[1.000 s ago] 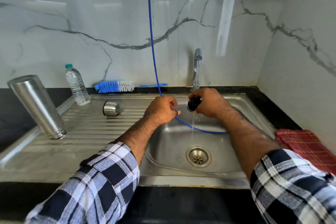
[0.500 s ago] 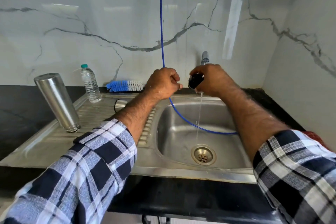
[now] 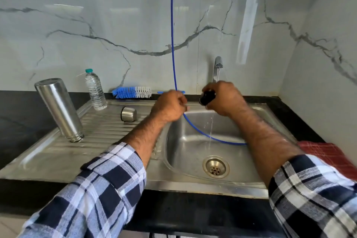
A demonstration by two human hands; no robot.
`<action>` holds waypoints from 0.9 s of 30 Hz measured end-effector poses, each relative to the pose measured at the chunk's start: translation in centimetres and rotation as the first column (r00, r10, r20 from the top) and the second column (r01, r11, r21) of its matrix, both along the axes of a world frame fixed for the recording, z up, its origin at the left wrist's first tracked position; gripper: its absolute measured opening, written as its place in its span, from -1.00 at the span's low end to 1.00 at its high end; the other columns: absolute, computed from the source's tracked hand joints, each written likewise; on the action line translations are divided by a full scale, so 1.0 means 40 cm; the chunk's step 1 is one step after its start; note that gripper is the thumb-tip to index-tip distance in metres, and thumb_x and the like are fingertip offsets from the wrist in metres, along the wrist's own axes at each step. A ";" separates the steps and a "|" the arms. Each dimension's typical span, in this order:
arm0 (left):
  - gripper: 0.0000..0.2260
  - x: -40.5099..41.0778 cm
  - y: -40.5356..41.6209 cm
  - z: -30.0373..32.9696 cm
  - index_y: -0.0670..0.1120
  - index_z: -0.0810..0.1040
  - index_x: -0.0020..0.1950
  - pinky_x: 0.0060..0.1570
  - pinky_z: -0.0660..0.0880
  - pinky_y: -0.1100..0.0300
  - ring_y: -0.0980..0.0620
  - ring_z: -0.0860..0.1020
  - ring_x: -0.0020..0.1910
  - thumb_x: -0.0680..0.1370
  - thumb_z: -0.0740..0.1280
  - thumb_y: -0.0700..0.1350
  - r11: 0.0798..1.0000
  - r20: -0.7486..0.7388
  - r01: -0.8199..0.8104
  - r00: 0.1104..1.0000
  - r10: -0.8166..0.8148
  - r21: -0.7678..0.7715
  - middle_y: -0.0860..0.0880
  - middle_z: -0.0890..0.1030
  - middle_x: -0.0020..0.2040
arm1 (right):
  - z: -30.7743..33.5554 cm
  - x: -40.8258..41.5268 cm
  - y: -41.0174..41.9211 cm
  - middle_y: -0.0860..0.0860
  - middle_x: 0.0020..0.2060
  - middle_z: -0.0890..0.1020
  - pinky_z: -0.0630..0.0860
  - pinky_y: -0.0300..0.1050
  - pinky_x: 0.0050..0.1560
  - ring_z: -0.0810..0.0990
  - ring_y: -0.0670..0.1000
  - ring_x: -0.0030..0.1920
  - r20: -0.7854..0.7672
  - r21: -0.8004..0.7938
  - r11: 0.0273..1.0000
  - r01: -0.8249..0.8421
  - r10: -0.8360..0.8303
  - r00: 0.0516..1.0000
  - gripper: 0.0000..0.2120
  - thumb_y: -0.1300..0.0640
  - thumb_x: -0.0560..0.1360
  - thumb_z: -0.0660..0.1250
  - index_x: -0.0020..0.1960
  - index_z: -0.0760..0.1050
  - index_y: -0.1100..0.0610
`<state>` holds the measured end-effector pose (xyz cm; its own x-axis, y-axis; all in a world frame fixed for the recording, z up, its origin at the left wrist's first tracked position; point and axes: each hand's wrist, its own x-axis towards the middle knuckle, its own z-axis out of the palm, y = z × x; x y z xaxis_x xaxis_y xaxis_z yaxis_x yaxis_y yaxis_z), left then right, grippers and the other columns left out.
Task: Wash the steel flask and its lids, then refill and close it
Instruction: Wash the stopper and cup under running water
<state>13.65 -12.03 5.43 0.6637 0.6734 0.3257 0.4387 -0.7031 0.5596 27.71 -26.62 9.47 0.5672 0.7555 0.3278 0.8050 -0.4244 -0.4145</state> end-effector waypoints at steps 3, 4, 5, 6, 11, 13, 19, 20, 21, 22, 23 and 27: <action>-0.83 0.007 0.006 0.076 0.00 0.72 0.04 -0.07 0.56 0.24 0.08 0.67 -0.15 0.49 0.60 -0.04 0.997 0.246 -0.049 0.969 0.032 0.064 0.11 0.70 -0.15 | 0.052 0.010 0.011 0.09 0.22 0.67 0.58 -0.10 0.14 0.66 0.13 0.16 0.047 0.164 0.986 0.004 -0.012 0.999 -0.46 0.23 0.37 0.59 0.31 0.64 -0.07; -0.83 0.011 0.004 0.087 -0.01 0.71 0.05 -0.10 0.56 0.25 0.09 0.67 -0.18 0.51 0.58 -0.03 0.994 0.334 -0.073 0.941 0.043 0.078 0.12 0.70 -0.16 | 0.056 0.009 0.015 0.10 0.22 0.66 0.60 -0.07 0.15 0.66 0.14 0.16 0.066 0.241 0.971 -0.001 -0.015 0.998 -0.47 0.22 0.38 0.58 0.31 0.63 -0.05; -0.84 0.014 0.004 0.086 0.00 0.69 0.07 -0.13 0.56 0.25 0.08 0.67 -0.20 0.53 0.56 -0.02 0.990 0.412 -0.106 0.909 0.059 0.092 0.12 0.69 -0.15 | 0.050 0.002 0.019 0.11 0.21 0.64 0.60 -0.05 0.15 0.65 0.15 0.14 0.084 0.313 0.950 -0.002 -0.025 0.996 -0.48 0.21 0.38 0.57 0.32 0.63 -0.03; -0.85 0.014 0.005 0.072 0.02 0.67 0.09 -0.15 0.56 0.25 0.07 0.67 -0.21 0.54 0.53 -0.03 0.984 0.453 -0.135 0.889 0.070 0.113 0.11 0.69 -0.14 | 0.035 -0.008 0.024 0.12 0.20 0.63 0.60 -0.03 0.13 0.65 0.16 0.11 0.097 0.382 0.924 -0.009 -0.030 0.995 -0.50 0.18 0.39 0.57 0.32 0.62 0.00; -0.89 -0.023 0.038 -0.094 0.05 0.72 -0.11 0.01 0.69 0.05 0.06 0.71 -0.17 0.42 0.59 -0.11 0.999 -0.173 -0.010 0.985 0.003 -0.036 0.13 0.72 -0.19 | -0.106 -0.054 0.040 0.09 0.10 0.71 0.62 -0.07 0.10 0.69 0.13 0.09 -0.011 -0.117 0.991 -0.064 0.063 0.998 -0.60 0.15 0.41 0.59 0.24 0.68 -0.01; -0.86 -0.043 0.043 -0.094 0.06 0.70 -0.14 0.04 0.68 0.04 0.12 0.68 -0.15 0.42 0.63 -0.08 0.998 -0.108 -0.012 0.994 0.006 -0.062 0.18 0.70 -0.18 | -0.104 -0.053 0.044 0.09 0.12 0.72 0.63 -0.04 0.16 0.69 0.13 0.12 -0.031 -0.074 0.996 -0.040 0.037 0.999 -0.58 0.12 0.42 0.59 0.27 0.67 0.00; -0.93 -0.069 0.055 -0.010 0.03 0.70 0.00 -0.12 0.60 0.24 0.11 0.67 -0.20 0.54 0.50 -0.04 0.985 0.392 -0.168 0.908 0.144 0.028 0.12 0.71 -0.14 | -0.041 -0.065 0.093 0.14 0.12 0.65 0.57 -0.04 0.07 0.65 0.18 0.07 0.008 0.330 0.944 -0.015 0.014 1.000 -0.57 0.12 0.41 0.56 0.27 0.64 0.04; -0.95 -0.081 0.064 -0.024 0.06 0.69 -0.03 -0.11 0.62 0.21 0.09 0.66 -0.21 0.53 0.45 -0.04 0.981 0.325 -0.189 0.931 0.163 0.048 0.13 0.71 -0.14 | -0.063 -0.076 0.103 0.13 0.08 0.66 0.57 -0.04 0.02 0.66 0.19 0.03 0.017 0.349 0.936 -0.030 0.025 1.000 -0.61 0.10 0.42 0.56 0.23 0.65 0.05; -0.93 -0.093 0.069 -0.047 0.11 0.69 -0.09 -0.07 0.65 0.13 0.07 0.67 -0.21 0.48 0.42 -0.04 0.982 0.158 -0.182 0.972 0.172 0.054 0.15 0.71 -0.17 | -0.092 -0.086 0.107 0.12 0.03 0.69 0.55 -0.07 -0.04 0.67 0.18 0.01 0.013 0.266 0.963 -0.049 0.047 0.999 -0.67 0.08 0.41 0.56 0.16 0.67 0.04; -0.91 -0.109 0.072 -0.072 0.16 0.69 -0.14 -0.01 0.67 0.06 0.06 0.68 -0.21 0.44 0.42 -0.03 0.983 -0.013 -0.179 0.984 0.180 0.037 0.18 0.71 -0.21 | -0.124 -0.095 0.111 0.10 -0.02 0.72 0.51 -0.12 -0.08 0.70 0.17 0.01 -0.012 0.108 0.992 -0.068 0.070 0.997 -0.70 0.08 0.39 0.57 0.11 0.69 0.03; -0.92 -0.136 0.077 -0.088 0.19 0.70 -0.18 0.03 0.68 0.02 0.06 0.69 -0.20 0.44 0.45 -0.01 0.981 -0.085 -0.193 0.978 0.193 0.006 0.20 0.71 -0.22 | -0.150 -0.106 0.120 0.08 -0.05 0.73 0.50 -0.15 -0.09 0.71 0.15 0.02 -0.059 -0.037 0.996 -0.084 0.082 0.995 -0.69 0.08 0.37 0.59 0.10 0.70 0.01; -0.93 -0.236 0.128 -0.090 0.11 0.72 -0.09 -0.05 0.64 0.16 0.10 0.69 -0.15 0.53 0.53 0.07 0.937 0.165 -0.336 0.923 0.348 -0.097 0.19 0.70 -0.16 | -0.168 -0.144 0.185 0.02 0.01 0.72 0.56 -0.13 0.00 0.68 0.09 0.03 -0.191 0.032 0.995 -0.090 0.094 0.977 -0.56 0.05 0.34 0.63 0.19 0.64 -0.07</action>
